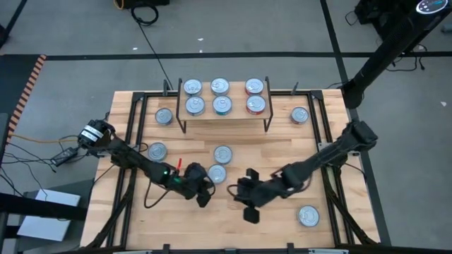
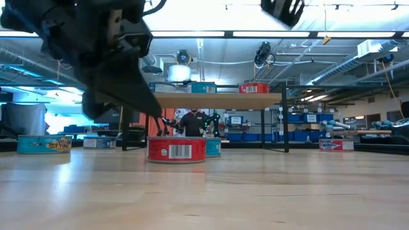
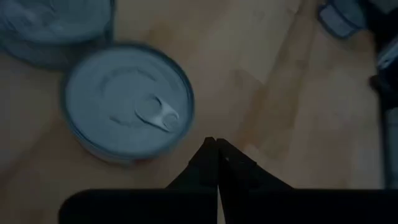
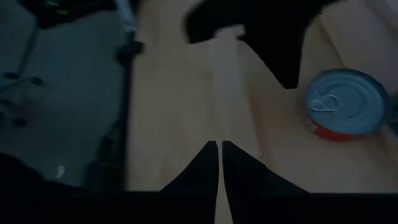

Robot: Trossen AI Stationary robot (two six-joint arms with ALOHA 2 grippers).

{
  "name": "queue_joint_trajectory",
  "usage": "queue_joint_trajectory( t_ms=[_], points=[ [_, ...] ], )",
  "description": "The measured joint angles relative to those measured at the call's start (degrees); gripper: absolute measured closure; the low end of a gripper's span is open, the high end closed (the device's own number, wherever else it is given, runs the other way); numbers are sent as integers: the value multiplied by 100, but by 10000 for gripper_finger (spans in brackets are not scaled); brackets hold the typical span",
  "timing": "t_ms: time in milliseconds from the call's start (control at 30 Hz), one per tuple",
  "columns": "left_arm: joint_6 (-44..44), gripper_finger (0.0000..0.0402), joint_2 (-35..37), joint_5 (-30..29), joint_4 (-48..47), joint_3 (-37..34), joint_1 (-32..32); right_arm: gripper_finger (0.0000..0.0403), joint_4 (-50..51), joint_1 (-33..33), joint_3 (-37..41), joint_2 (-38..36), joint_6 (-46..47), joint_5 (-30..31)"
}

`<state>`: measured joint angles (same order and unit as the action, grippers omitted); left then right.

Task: Stack canned seafood by type on shelf
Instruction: Stack the red tuna can on top of the other red tuna can on the shelf

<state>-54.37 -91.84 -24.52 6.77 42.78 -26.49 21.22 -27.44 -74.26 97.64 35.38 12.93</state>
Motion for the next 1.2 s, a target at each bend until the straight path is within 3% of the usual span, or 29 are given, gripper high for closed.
queue_joint_trajectory(
  t_ms=[300, 467, 767, 967, 1200],
  points=[
    [304, 400, 5, -773, -1853, 599, 426, 314, 47, 706, 0, 532, -611, 109],
    [507, 401, 5, -816, -2192, 434, 798, 309, 67, 967, 0, 743, -994, 100],
    [1596, 401, -37, -623, -968, 135, 1111, 394, -43, 1017, 0, 1354, -1450, 52],
    [1747, 401, -65, -138, -173, -168, 1201, 381, -178, 1014, 0, 1563, -1128, 50],
    [1799, 401, -69, 84, 272, -272, 1104, 397, -210, 723, 0, 1565, -1050, -149]
  ],
)
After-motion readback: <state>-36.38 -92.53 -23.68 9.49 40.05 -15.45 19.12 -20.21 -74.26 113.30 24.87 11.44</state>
